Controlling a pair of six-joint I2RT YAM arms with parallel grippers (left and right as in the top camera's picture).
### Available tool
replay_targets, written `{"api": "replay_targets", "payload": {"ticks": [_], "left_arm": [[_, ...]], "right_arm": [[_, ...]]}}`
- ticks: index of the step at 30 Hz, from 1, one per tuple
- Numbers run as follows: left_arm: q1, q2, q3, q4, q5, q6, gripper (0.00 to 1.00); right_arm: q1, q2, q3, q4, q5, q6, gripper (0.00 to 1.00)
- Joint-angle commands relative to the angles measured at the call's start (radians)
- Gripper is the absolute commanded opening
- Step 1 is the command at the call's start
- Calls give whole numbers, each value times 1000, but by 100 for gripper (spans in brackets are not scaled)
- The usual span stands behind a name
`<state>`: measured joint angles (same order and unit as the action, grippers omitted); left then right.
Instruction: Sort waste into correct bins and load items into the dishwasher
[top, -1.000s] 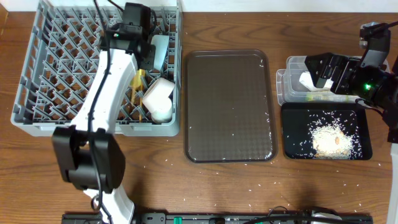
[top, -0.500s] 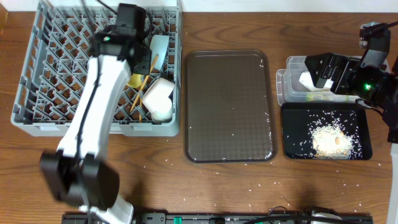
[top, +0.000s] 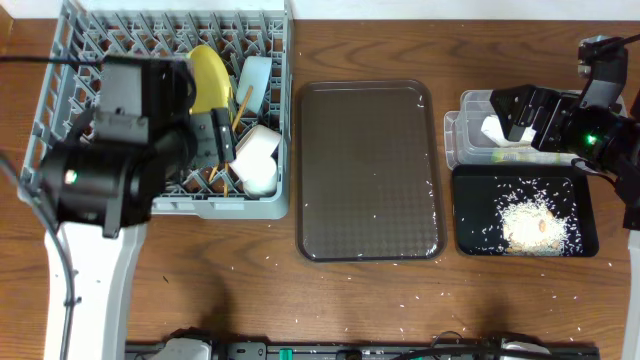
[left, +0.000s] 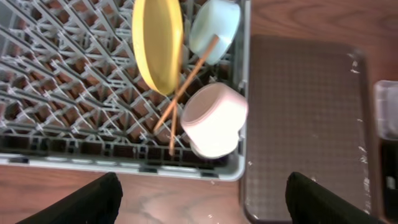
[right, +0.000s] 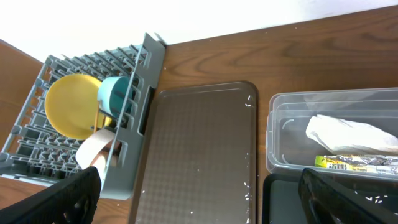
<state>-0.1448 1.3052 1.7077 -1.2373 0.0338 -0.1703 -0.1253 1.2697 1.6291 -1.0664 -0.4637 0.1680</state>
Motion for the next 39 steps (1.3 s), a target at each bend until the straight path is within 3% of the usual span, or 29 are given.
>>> {"api": "replay_targets", "payload": {"ticks": [1, 13, 19, 26, 30, 34, 39], "left_arm": [[3, -30, -2, -8, 42, -34, 85], [5, -64, -2, -61, -63, -34, 86], [46, -165, -66, 95, -101, -25, 86], [178, -430, -346, 304, -92, -13, 86], [240, -608, -559, 459, -20, 96, 86], [269, -768, -769, 622, 31, 174, 86], [274, -976, -1081, 870, 34, 178, 87]], "right_arm": [[-12, 0, 13, -1, -8, 3, 99], [-12, 0, 13, -1, -8, 3, 99], [-12, 0, 13, -1, -8, 3, 99], [-12, 0, 13, -1, -8, 3, 99], [-12, 0, 13, -1, -8, 3, 99], [-12, 0, 13, -1, -8, 3, 99], [-12, 0, 12, -1, -8, 3, 99]]}}
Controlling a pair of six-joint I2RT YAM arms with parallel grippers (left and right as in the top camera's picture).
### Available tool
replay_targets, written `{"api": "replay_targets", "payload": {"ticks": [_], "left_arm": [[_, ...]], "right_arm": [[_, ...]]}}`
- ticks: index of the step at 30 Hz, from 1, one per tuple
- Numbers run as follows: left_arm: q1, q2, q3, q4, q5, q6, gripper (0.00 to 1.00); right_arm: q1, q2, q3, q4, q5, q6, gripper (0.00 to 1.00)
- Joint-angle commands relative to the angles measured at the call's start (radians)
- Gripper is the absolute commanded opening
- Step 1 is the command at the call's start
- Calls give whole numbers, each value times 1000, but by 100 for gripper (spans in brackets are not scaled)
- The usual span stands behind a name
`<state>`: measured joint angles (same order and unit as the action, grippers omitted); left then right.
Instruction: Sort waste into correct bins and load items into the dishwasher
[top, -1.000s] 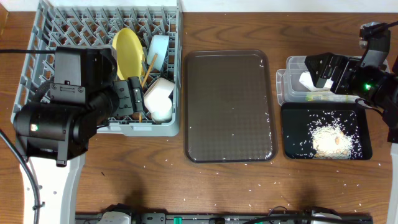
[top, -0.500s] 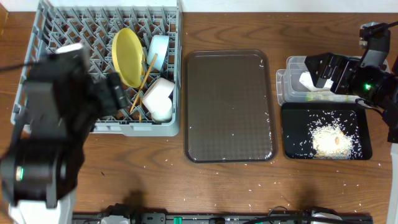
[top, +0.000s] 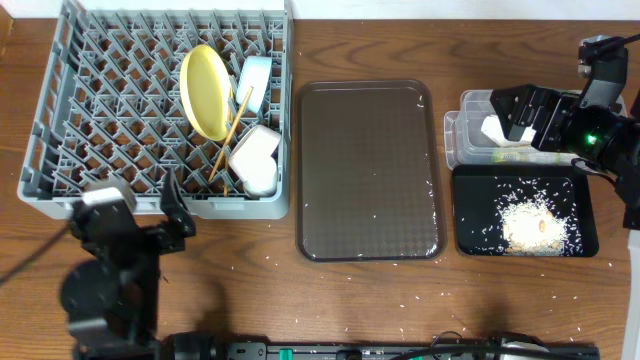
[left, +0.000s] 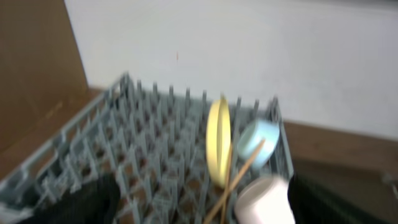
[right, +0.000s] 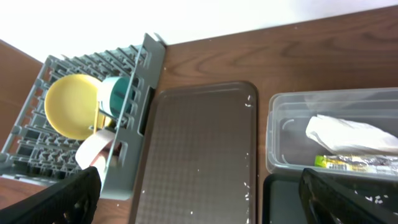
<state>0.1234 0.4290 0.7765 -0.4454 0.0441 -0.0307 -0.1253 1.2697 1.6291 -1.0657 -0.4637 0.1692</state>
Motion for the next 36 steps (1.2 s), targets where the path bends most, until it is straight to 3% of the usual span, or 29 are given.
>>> {"api": "replay_targets", "payload": {"ticks": [1, 9, 14, 31, 36], "left_arm": [[5, -128, -196, 115, 24, 38, 87], [5, -267, -499, 371, 24, 38, 87], [5, -303, -594, 443, 24, 38, 87], [46, -428, -767, 462, 16, 48, 87], [46, -428, -773, 404, 16, 76, 87]], "right_arm": [[-12, 0, 12, -2, -8, 2, 99], [-12, 0, 13, -2, -8, 2, 99], [-12, 0, 13, -2, -8, 2, 99], [-12, 0, 13, -2, -8, 2, 99], [-12, 0, 13, -2, -8, 2, 99]]}}
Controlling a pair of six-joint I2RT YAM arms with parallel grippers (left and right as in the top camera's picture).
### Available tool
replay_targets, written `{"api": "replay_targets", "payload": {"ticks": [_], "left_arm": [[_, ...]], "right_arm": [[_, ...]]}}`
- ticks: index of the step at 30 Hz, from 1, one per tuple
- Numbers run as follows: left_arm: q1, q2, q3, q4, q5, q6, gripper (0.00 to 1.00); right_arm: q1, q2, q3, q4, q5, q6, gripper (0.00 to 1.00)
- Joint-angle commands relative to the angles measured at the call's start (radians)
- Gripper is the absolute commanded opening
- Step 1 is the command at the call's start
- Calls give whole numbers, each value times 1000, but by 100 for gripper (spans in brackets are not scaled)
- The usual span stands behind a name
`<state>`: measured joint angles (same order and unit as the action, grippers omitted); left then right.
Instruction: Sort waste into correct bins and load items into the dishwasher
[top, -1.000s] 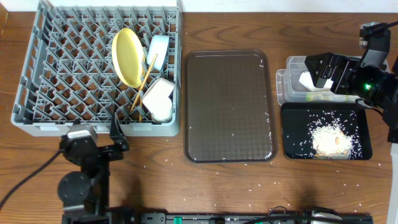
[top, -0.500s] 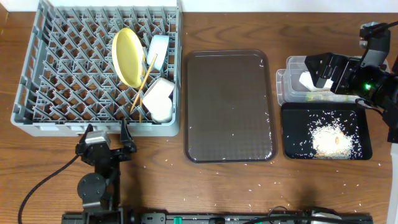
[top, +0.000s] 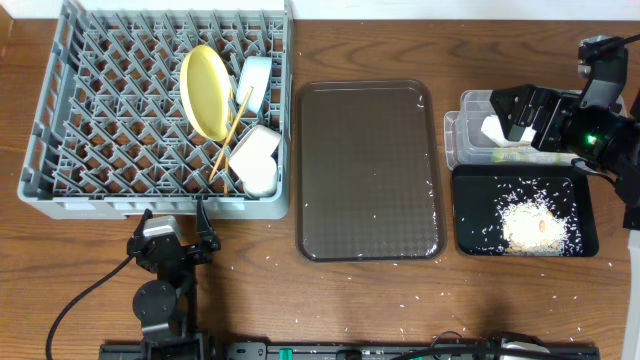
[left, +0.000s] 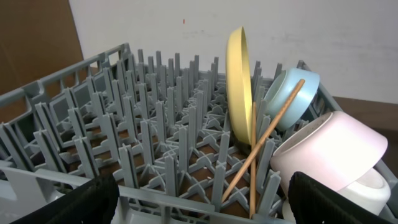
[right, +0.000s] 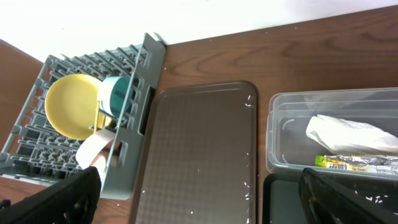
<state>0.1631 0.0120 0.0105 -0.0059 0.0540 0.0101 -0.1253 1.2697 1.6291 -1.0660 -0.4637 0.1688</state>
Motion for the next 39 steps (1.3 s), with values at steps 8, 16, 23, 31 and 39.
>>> {"api": "replay_targets", "payload": {"ticks": [8, 16, 23, 31, 39], "left_arm": [[6, -8, -6, -61, 3, 35, 88], [6, -7, -6, -61, 3, 35, 87], [6, -7, -6, -60, 3, 35, 87], [6, -7, -6, -61, 3, 35, 87], [6, -7, -6, -61, 3, 35, 88]], "right_arm": [[-12, 0, 13, -2, -8, 2, 99], [-12, 0, 13, -2, -8, 2, 99], [-12, 0, 13, -2, -8, 2, 99], [-12, 0, 13, -2, -8, 2, 99], [-12, 0, 13, -53, -7, 2, 99]]}}
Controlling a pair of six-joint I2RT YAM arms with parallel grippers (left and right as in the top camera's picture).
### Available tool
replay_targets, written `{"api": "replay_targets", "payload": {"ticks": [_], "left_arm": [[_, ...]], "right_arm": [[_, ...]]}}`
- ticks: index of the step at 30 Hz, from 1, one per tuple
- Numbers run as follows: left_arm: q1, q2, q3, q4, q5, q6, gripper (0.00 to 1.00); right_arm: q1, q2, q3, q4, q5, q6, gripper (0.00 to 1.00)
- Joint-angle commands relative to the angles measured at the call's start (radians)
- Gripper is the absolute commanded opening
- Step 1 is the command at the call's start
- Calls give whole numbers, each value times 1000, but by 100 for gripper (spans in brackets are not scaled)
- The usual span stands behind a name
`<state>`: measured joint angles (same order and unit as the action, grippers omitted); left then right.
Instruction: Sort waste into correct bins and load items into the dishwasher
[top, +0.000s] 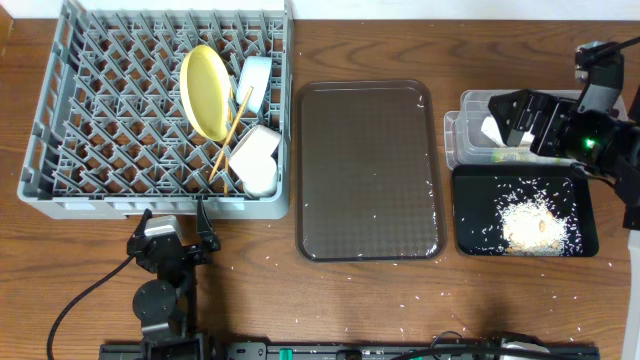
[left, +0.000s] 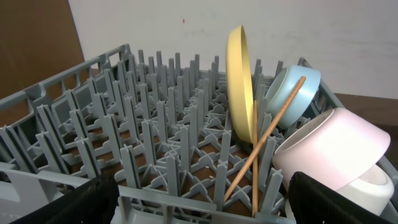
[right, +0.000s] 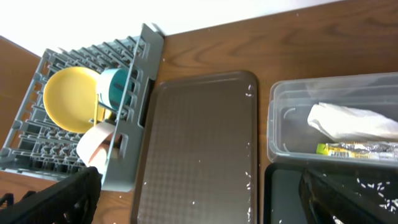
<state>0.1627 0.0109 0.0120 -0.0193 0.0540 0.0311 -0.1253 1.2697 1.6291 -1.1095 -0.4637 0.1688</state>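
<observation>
The grey dish rack (top: 150, 207) holds an upright yellow plate (top: 205, 92), a blue cup (top: 255, 80), wooden chopsticks (top: 228, 135) and a pink cup (top: 255, 155) on its side. My left gripper (top: 174, 225) sits low on the table just in front of the rack, open and empty. The right gripper (top: 508, 118) hangs open and empty over the clear bin (top: 455, 140), which holds crumpled white paper (right: 348, 121) and a wrapper (right: 357, 148). A black tray (top: 475, 215) carries a rice pile (top: 530, 225).
A brown serving tray (top: 370, 170) lies between rack and bins, bare except for stray rice grains. More grains dot the wood along the near edge. The left arm's cable (top: 85, 290) trails over the near left of the table.
The right wrist view has shifted a little, so tray and bin sit slightly higher in it. The left gripper and all objects are where they were.
The left gripper first hung open over the rack's near right corner by the cups. It then stood in front of the rack near the table's edge, and after that lay low there. The right gripper stayed open over the clear bin throughout.
</observation>
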Motion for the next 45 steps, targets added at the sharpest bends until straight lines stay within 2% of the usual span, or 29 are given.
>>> {"api": "replay_targets", "payload": {"ticks": [1, 5, 10, 14, 18, 22, 25, 30, 36, 45], "left_arm": [[6, -6, -8, -47, 3, 14, 88], [6, -6, -8, -47, 3, 14, 87], [6, -6, -8, -47, 3, 14, 88], [6, -6, -8, -47, 3, 14, 88], [6, -6, -8, -47, 3, 14, 88], [6, -6, -8, -47, 3, 14, 88], [6, -6, -8, -47, 3, 14, 88], [6, -6, -8, -47, 3, 14, 88], [6, -6, -8, -47, 3, 14, 88], [6, -6, -8, -47, 3, 14, 88]], "right_arm": [[-12, 0, 12, -14, -2, -10, 99], [-12, 0, 12, -47, 39, -33, 99], [1, 5, 0, -27, 40, -206, 99], [44, -25, -109, 138, 40, -386, 99], [100, -121, -356, 404, 41, -499, 99], [129, -278, -673, 698, 40, -498, 99], [145, -398, -874, 846, 42, -499, 99], [153, -592, -1139, 998, 49, -499, 99], [153, -810, -1381, 1103, 102, -463, 99], [182, -1043, -1543, 1107, 168, -434, 99]]}}
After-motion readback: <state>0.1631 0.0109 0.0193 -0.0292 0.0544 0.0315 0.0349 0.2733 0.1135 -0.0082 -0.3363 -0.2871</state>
